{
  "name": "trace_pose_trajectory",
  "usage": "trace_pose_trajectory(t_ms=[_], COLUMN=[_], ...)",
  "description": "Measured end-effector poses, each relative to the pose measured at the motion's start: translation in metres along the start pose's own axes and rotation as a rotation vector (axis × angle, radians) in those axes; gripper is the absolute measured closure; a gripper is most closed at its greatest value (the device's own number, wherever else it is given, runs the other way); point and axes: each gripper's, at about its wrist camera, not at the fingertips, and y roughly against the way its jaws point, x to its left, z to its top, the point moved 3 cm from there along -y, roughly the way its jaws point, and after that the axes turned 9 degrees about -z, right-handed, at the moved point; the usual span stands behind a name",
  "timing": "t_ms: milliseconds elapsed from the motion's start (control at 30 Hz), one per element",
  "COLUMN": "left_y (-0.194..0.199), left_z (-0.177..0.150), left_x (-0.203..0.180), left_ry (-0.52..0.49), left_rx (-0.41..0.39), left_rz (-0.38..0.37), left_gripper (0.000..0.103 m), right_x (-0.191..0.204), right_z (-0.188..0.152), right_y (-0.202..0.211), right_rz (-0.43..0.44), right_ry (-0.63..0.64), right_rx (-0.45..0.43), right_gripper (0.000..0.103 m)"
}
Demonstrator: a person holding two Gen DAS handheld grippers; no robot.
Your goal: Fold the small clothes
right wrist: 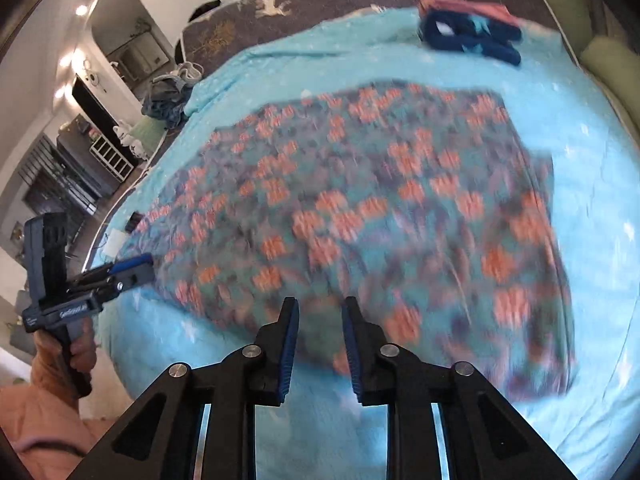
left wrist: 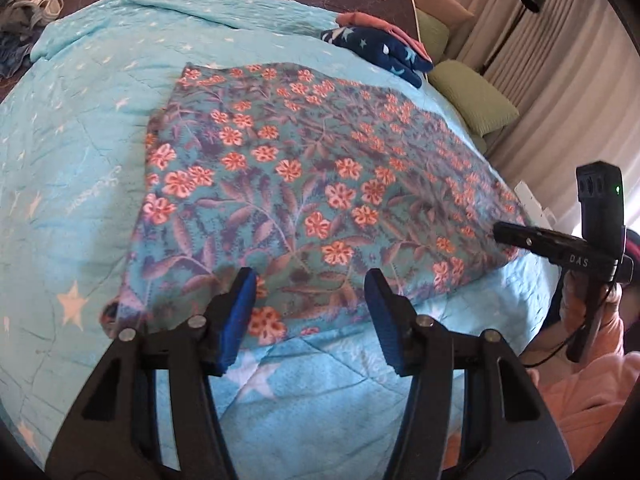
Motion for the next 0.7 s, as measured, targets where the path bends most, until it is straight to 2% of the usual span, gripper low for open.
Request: trace_pose_trajectory(t_ms=[133,233,300,367,400,433,467,500,567,633,700], left_y=[0.013,0.035,0.044,0.046,0.046,0.045,0.042,0.039,0.042,0.045,0.047], left_z=[-0.005,-0.011,-0.017,-0.025,-0.028,-0.032,-0.035,-0.038,-0.041,-0.040,-0.040], left_x=[0.004,0.020,0.033,0.046,0.051,0.057,0.061,0.065,0.067,0.067,0.072], left_ry=[0.028,0.077,0.107,0.149,0.162,0.172,0.173,0.175,0.178,0.181,0.205], left_rx=[-0.026,-0.066,-0.079,-0.073,-0.069,-0.060,-0.045,-0.030,-0.043,-0.041,-0.042], left_rz=[0.023,0.066,0.105,0.113,0.120,0.158,0.190,0.206,0.193,0.165,0.114], left_gripper=[0.045,0.045,0.044,0.044,0.044,0.043,0.043,0.043,0.043,0.043,0.040], right_x=[0.037,0.067,0.076,0.073,0.066,0.056,0.046,0.040,0.035,0.041,0.055], right_z=[0.025,0.033,0.034,0.035,0.037,0.041,0.045,0.046,0.048,0.045,0.039], right_y=[-0.006,-0.022,-0.038,-0.059,-0.070,-0.078,-0.082,-0.082,-0.079,-0.066,-0.052], right_rz=[0.086,0.158,0.197,0.138,0.060,0.030,0.042,0.070,0.083,0.042,0.063], right_ry=[0.063,0.125,0.140,0.139,0.131,0.100,0.039,-0.016,-0.067,-0.029,0.030], right_rx=[-0.048,-0.034,0.006,0.036,0.028,0.008,0.012,0.027,0.043,0.022,0.005], right_gripper=[0.080,0.080,0.080,0.081,0.089,0.096,0.102,0.102,0.102,0.097,0.093])
